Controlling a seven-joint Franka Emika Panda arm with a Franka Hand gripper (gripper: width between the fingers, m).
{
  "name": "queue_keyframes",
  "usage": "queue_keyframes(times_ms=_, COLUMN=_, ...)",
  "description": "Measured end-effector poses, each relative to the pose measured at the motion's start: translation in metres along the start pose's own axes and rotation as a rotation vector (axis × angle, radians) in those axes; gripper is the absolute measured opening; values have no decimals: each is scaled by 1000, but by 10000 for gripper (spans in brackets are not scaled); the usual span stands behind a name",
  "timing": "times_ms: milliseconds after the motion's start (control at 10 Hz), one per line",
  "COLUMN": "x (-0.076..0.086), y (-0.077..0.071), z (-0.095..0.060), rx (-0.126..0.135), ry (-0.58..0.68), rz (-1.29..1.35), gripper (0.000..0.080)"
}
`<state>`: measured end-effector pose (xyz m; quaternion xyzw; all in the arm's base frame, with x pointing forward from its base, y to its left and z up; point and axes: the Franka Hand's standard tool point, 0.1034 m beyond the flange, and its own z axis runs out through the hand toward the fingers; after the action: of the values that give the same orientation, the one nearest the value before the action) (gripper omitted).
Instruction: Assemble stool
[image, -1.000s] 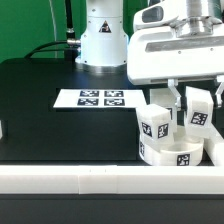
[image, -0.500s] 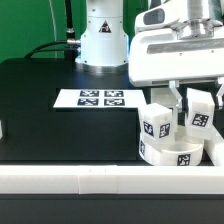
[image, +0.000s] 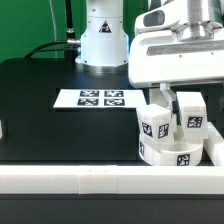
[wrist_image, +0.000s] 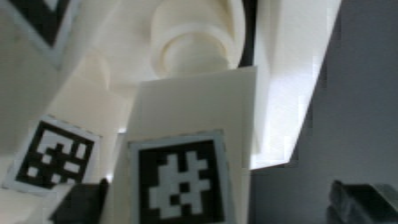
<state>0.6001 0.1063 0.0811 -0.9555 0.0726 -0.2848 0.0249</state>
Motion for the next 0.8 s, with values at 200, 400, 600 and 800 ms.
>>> queue_keyframes(times_ms=200, x=1, y=0, z=-1, rx=1, ry=2, rz=-3, gripper=638)
queue_keyframes(times_ms=400, x=3, y=1, z=-2, rx=0, ry=5, rz=-13, gripper=647)
queue_keyframes(times_ms=600, x=8, y=3, z=-7, rx=1, ry=4, rz=-32, gripper=649)
queue_keyframes(times_ms=800, x=16, y=8, z=-18, rx=2, ry=3, rz=-50, gripper=649)
